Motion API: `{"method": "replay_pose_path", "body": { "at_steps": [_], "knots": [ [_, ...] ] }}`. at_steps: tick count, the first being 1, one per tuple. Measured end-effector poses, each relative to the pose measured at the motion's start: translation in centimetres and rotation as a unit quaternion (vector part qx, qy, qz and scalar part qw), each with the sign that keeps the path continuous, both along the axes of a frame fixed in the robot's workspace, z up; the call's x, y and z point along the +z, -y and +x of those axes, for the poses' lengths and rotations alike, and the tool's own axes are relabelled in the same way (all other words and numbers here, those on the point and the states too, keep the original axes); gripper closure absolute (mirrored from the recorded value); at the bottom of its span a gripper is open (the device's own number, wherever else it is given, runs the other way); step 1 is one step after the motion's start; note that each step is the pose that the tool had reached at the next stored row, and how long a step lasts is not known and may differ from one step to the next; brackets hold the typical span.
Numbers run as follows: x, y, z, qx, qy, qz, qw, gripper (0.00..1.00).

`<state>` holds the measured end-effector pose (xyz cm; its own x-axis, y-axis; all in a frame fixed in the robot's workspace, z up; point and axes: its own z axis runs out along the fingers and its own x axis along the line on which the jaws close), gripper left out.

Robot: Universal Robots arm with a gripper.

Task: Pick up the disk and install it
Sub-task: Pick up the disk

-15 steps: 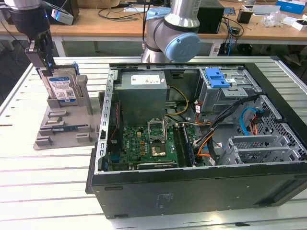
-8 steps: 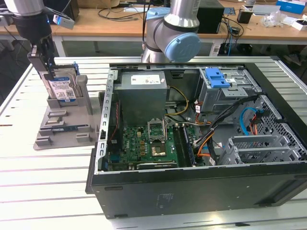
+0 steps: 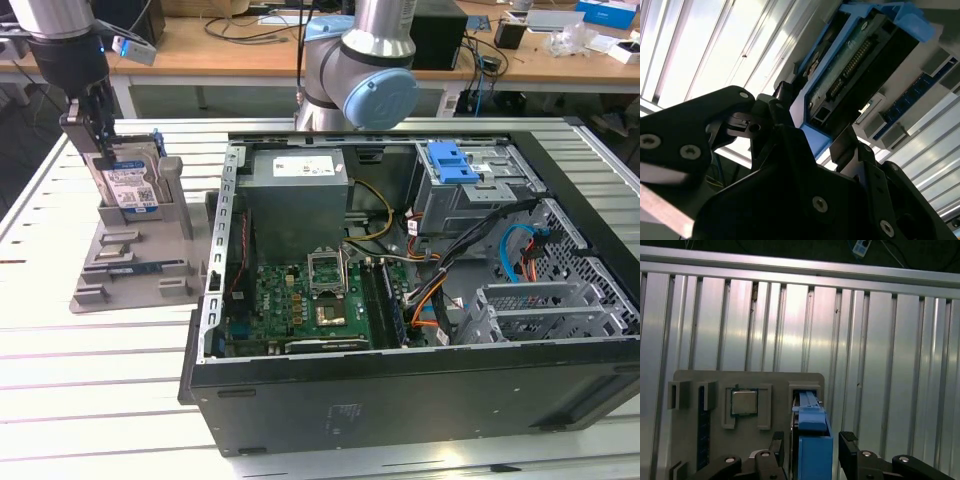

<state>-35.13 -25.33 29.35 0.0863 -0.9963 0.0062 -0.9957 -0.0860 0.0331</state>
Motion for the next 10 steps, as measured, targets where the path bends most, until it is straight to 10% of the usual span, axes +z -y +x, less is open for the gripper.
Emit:
{"method": "replay_pose_path", "body": {
  "at_steps": [10],
  "knots": [
    [-0.02,0.0,0.0,0.0,0.0,0.0,1.0,0.53]
  ]
}}
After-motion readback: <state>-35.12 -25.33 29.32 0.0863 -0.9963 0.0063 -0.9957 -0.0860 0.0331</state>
